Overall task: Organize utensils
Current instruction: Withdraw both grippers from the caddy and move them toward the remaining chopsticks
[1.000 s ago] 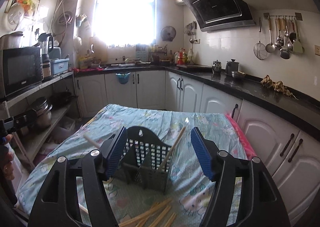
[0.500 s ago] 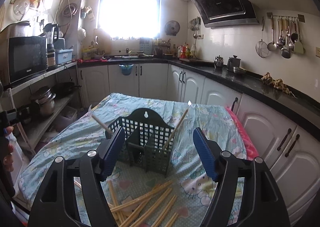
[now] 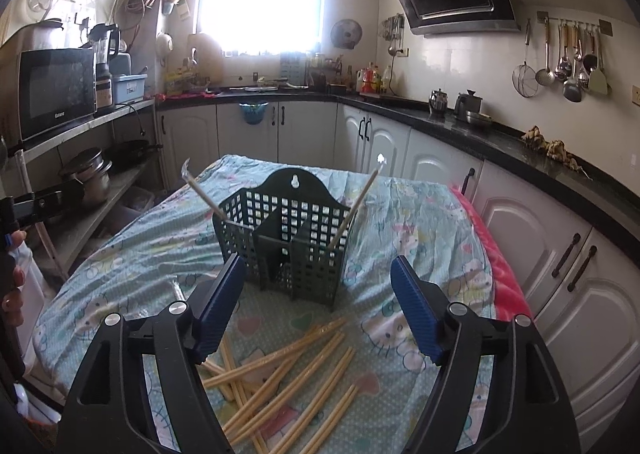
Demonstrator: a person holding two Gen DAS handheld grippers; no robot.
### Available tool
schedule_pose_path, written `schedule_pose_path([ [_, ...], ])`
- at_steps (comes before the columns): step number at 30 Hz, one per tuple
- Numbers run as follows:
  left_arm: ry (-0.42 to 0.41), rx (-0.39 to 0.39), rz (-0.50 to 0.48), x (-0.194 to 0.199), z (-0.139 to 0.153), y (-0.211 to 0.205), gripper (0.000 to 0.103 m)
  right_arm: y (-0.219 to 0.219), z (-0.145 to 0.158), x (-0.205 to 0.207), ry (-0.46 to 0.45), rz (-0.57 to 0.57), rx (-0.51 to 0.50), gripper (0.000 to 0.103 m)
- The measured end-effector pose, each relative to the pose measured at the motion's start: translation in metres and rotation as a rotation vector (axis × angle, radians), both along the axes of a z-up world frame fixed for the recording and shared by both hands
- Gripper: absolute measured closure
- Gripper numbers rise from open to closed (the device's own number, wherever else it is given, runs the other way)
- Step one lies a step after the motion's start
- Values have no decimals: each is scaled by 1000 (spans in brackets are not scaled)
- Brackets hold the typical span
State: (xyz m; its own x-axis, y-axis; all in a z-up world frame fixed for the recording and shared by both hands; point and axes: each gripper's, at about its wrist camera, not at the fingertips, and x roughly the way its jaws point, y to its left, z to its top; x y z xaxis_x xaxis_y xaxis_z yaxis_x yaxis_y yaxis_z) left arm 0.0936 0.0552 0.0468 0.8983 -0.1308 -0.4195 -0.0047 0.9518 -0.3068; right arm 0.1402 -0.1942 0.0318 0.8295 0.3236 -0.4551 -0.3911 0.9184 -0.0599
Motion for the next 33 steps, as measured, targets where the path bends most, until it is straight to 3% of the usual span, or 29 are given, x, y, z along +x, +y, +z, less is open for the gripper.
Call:
schedule_pose_path([
  [13, 49, 20, -50, 5, -19, -21, 11, -7, -27, -8, 69, 0, -41, 28],
  [33, 145, 52, -129, 22, -61, -57, 11, -22, -68, 17, 155, -84, -140, 28],
])
